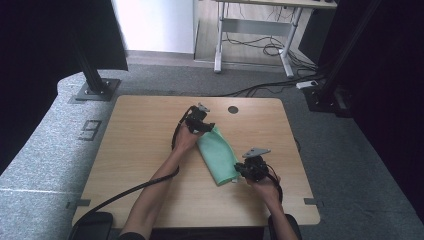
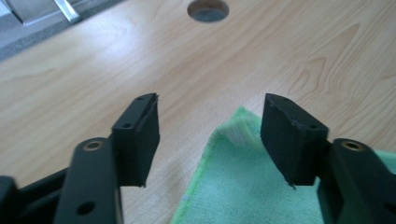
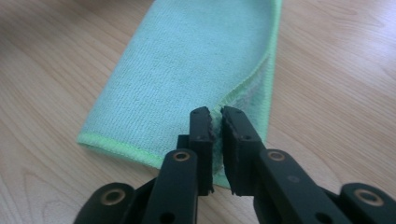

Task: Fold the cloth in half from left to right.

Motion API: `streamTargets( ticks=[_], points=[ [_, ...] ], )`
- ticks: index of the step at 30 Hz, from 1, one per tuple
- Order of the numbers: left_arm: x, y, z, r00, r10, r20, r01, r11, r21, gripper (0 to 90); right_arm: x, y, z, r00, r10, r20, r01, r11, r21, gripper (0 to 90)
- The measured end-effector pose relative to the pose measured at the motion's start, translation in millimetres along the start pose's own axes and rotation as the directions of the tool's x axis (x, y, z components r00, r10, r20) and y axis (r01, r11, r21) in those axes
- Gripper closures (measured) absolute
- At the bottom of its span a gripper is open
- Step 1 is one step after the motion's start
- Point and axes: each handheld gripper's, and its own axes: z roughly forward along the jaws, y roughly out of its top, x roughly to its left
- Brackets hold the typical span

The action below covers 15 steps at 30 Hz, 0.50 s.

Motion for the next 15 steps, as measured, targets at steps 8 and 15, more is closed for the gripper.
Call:
streamTargets(
  ticks=[8, 15],
  points=[
    [-2.2, 1.3, -19.6, 0.9989, 0.010, 0.047, -0.010, 0.9999, -0.011, 21.7, -9.5, -0.6, -6.9, 0.9988, 0.024, 0.044, -0.023, 1.000, -0.015, 69.5],
    [-20.6, -31.4, -26.4, 0.9951, 0.050, 0.085, -0.053, 0.9982, 0.029, 15.9, -21.9, -2.9, -8.5, 0.9958, 0.047, 0.078, -0.045, 0.999, -0.030, 57.9]
  ],
)
